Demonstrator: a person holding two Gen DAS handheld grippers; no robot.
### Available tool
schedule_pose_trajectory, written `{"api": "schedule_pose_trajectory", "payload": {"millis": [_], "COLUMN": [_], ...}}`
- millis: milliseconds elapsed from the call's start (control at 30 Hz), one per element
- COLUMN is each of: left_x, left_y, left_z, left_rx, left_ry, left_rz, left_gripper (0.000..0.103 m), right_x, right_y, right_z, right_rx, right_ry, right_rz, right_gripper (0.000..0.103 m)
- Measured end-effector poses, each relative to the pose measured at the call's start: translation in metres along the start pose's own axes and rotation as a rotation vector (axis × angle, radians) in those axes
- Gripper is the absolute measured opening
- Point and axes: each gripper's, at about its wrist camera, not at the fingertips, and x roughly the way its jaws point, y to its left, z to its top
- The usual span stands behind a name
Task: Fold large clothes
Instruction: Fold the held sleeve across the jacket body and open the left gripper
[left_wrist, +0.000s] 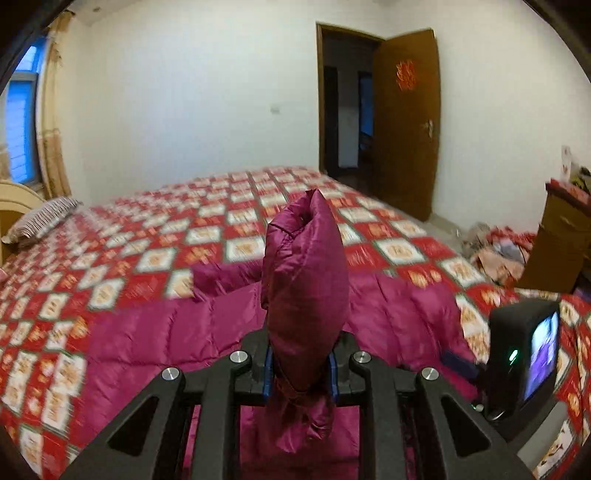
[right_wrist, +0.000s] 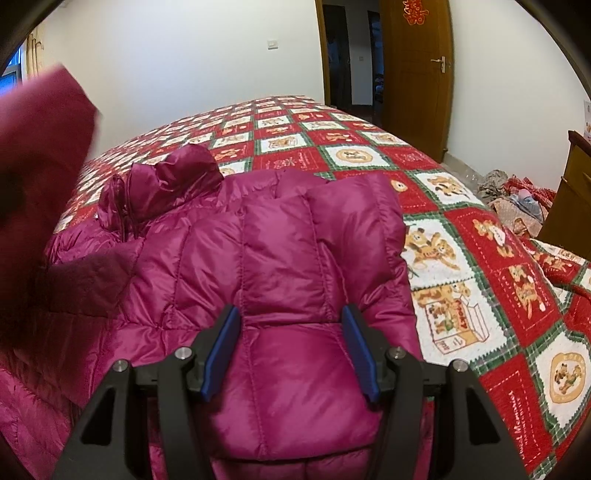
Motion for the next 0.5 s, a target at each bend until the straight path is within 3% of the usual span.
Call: {"api": "schedule_pose_trajectory", "payload": {"millis": [200,367,500], "left_x": [0.034,0.046,0.031], "left_y": [-0.018,-0.019,-0.016], "left_z": [-0.030,-0.043,-0.045], "left_rx": [0.026,0.008,0.024], "left_ry": [0.107,0.212,0.257], "left_rz": [-0.024,-0.109,-0.146], "left_gripper": [0.023,0.035,0.058], "right_x": [0.001,0.001,0.001], "right_y": [-0.003,-0.005,-0.006], "right_z": [0.000,0.000,0.000], "right_rx": [0.013,0.023,0.025], "right_ry": [-0.003,-0.003,-0.002], "right_rz": [0.016,0.021,0.023], "right_gripper": [0.061,0.061,0.061]}}
